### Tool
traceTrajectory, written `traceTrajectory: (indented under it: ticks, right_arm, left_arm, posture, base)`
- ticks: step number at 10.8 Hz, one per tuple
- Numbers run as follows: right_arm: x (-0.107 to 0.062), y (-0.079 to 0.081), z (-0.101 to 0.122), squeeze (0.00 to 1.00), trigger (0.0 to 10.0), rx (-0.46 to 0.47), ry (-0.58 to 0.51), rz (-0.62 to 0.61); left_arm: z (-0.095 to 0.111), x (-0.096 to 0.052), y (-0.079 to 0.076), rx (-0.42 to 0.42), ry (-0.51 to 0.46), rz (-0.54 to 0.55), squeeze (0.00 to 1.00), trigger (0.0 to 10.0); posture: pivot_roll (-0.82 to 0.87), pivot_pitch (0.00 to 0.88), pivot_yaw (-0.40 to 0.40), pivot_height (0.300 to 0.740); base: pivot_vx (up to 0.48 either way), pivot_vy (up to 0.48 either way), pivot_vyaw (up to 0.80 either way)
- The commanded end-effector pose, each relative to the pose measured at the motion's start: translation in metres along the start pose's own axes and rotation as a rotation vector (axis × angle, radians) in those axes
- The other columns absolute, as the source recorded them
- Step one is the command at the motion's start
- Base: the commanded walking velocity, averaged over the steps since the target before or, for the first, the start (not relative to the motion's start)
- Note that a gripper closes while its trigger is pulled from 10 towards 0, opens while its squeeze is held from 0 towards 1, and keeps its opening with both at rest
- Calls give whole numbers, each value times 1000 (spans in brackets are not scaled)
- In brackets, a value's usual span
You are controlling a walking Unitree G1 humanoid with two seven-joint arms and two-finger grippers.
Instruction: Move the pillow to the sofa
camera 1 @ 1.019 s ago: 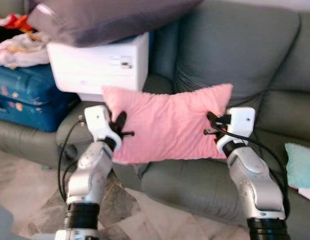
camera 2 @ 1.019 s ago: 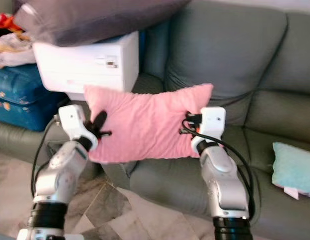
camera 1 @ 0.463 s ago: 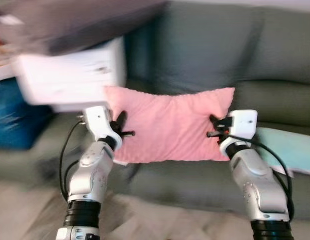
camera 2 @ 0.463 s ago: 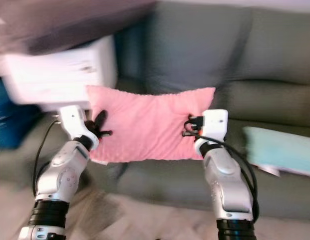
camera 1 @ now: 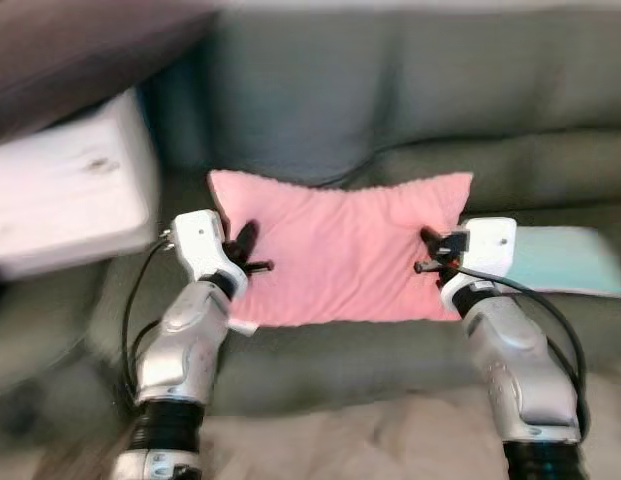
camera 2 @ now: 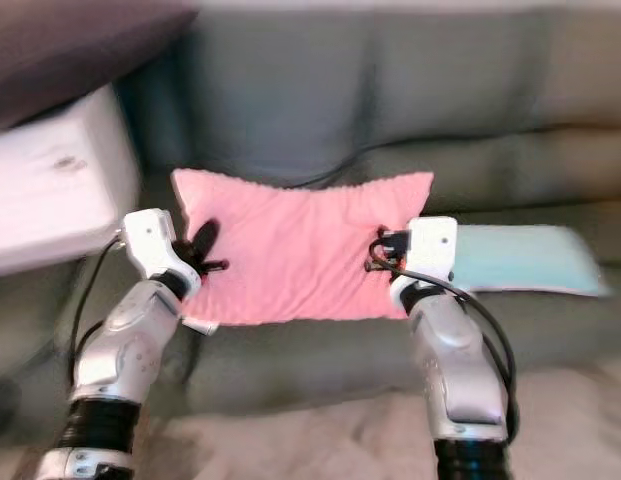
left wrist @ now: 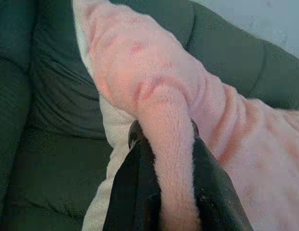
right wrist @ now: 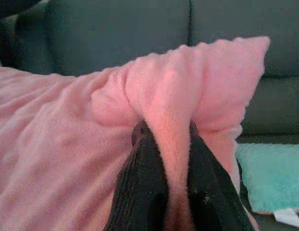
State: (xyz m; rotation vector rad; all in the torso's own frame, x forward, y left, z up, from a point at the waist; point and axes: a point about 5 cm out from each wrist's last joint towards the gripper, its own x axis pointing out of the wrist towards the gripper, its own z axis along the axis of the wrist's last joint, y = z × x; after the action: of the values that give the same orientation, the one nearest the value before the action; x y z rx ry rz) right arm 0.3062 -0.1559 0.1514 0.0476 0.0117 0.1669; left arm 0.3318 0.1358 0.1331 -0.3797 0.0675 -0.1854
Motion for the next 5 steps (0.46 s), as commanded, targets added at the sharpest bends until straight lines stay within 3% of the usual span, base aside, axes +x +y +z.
traceTrajectory:
  ticks: [1, 2, 5]
  right_arm:
    - [1, 1, 7, 0, 10000, -11, -26, 4]
    - [1, 1, 7, 0, 10000, -11, -25, 4]
    - [-1, 1, 6, 0, 10000, -20, -21, 1]
  left_arm:
    - [4, 1, -6, -9, -16, -27, 0, 10000]
    - [3, 1, -6, -13, -13, -29, 0, 10000]
    - [1, -1, -11, -28, -10, -49, 0, 10000]
  posture:
    - [-210, 0, 16, 740]
    - [-212, 0, 18, 740]
    - [-213, 0, 19, 740]
  base:
    - [0, 0, -800]
    - [0, 0, -800]
    - [0, 0, 0]
